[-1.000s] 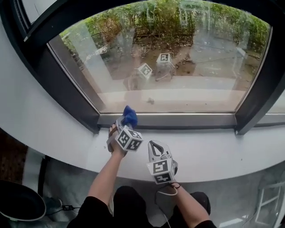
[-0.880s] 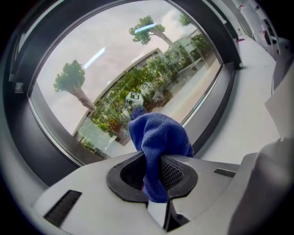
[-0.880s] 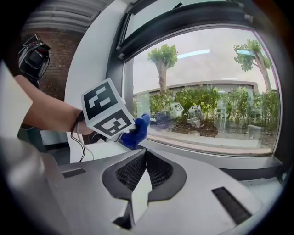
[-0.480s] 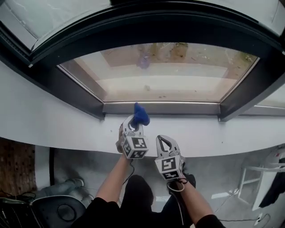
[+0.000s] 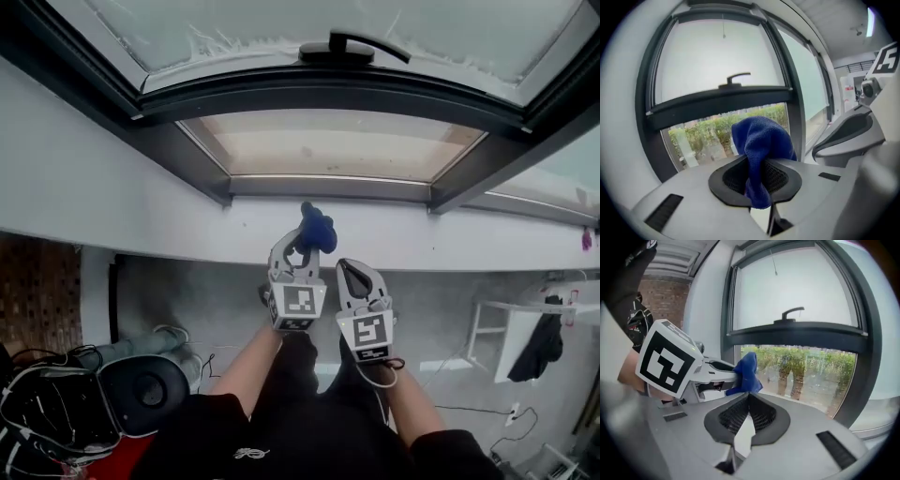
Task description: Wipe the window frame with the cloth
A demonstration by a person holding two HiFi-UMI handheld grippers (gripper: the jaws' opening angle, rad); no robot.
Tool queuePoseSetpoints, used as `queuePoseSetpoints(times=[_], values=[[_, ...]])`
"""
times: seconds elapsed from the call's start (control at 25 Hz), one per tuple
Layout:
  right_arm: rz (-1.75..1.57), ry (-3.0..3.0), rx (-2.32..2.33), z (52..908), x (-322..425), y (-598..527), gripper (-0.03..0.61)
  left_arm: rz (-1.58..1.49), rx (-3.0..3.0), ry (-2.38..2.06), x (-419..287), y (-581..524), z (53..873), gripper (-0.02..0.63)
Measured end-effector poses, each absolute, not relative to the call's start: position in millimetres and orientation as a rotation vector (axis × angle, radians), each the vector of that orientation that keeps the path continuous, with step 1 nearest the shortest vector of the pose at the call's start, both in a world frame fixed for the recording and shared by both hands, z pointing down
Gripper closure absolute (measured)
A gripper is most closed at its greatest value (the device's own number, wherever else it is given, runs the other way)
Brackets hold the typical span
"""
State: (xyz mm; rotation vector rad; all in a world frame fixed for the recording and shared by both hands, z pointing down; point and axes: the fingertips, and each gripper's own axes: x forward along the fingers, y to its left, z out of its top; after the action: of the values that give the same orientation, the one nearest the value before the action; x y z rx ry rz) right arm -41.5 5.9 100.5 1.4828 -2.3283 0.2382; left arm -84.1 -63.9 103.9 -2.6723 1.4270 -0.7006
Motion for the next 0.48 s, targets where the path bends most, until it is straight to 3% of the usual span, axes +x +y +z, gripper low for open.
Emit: queuePoseSetpoints(times=[0.48], values=[[-0.032, -2.421, 1.444, -9.9, 8.6, 84.0, 0.572, -0.359, -2.654, 1.468, -45.0, 40.1, -19.1, 0.558]])
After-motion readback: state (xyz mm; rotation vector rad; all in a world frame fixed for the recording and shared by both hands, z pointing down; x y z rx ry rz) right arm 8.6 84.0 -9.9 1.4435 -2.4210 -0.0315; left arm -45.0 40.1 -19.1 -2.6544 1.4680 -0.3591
